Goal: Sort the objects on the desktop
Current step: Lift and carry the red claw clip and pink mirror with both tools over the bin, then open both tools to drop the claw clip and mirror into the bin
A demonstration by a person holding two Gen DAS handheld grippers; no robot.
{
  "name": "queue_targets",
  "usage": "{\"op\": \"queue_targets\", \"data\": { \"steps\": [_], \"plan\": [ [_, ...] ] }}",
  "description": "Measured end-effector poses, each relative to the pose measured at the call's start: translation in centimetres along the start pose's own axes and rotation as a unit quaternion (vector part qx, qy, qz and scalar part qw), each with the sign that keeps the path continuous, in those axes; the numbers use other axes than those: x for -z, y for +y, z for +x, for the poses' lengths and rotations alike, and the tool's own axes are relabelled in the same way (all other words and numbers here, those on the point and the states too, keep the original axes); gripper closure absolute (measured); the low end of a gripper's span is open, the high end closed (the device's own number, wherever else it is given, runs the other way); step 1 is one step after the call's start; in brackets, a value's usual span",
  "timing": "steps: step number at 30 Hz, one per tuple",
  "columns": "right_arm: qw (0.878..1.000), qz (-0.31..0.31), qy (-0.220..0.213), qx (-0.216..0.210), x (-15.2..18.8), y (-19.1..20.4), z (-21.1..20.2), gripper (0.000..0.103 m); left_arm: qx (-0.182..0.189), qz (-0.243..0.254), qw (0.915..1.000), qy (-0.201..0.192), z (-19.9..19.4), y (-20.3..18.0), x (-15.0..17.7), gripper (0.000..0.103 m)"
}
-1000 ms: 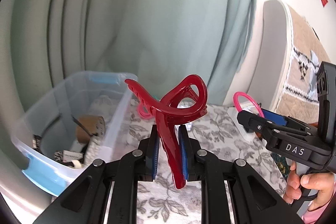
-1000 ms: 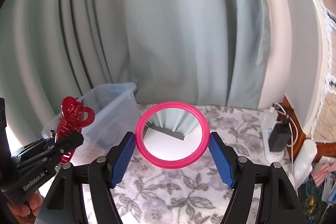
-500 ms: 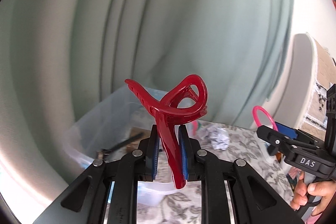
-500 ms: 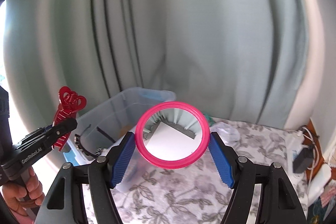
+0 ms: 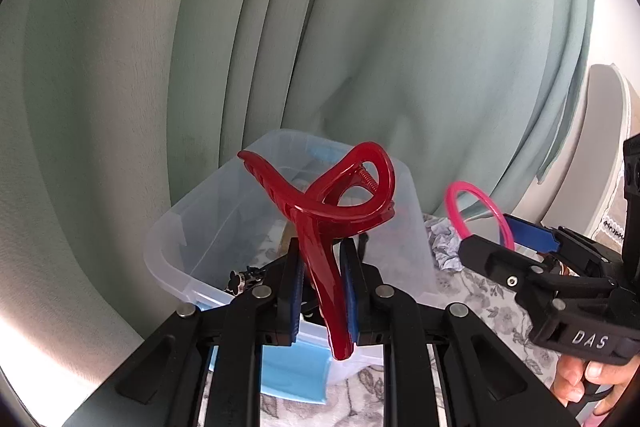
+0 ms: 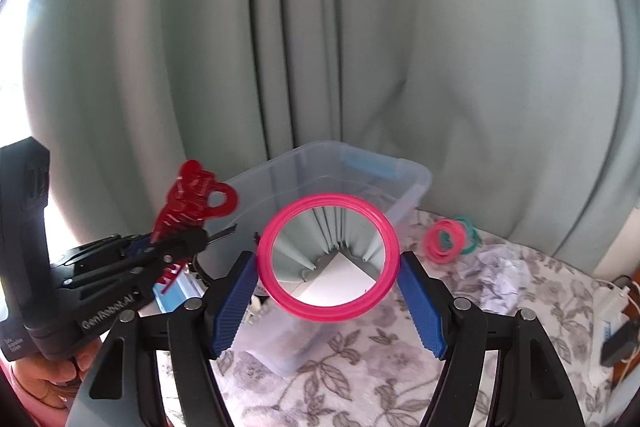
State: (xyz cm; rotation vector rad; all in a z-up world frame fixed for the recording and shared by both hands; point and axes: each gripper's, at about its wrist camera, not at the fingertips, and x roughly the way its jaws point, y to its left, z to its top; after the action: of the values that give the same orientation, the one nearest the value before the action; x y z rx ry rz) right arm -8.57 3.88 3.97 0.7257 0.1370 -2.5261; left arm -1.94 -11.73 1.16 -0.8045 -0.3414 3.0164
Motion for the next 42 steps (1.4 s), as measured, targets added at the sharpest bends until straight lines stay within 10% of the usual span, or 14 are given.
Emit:
{"op": "queue_targets", "data": {
  "steps": [30, 42],
  "plan": [
    [0.999, 0.011, 0.044, -0.026, -0.7, 0.3, 7.3, 0.028, -0.004, 0.001, 0.9993, 0.036, 1.8, 0.0, 0.1, 0.084],
    [0.999, 0.014, 0.044, -0.027, -1.3, -0.1, 8.1, 0.027, -0.021, -0.006, 0.9989, 0.041, 1.9, -0.1, -0.4, 0.064]
  ]
}}
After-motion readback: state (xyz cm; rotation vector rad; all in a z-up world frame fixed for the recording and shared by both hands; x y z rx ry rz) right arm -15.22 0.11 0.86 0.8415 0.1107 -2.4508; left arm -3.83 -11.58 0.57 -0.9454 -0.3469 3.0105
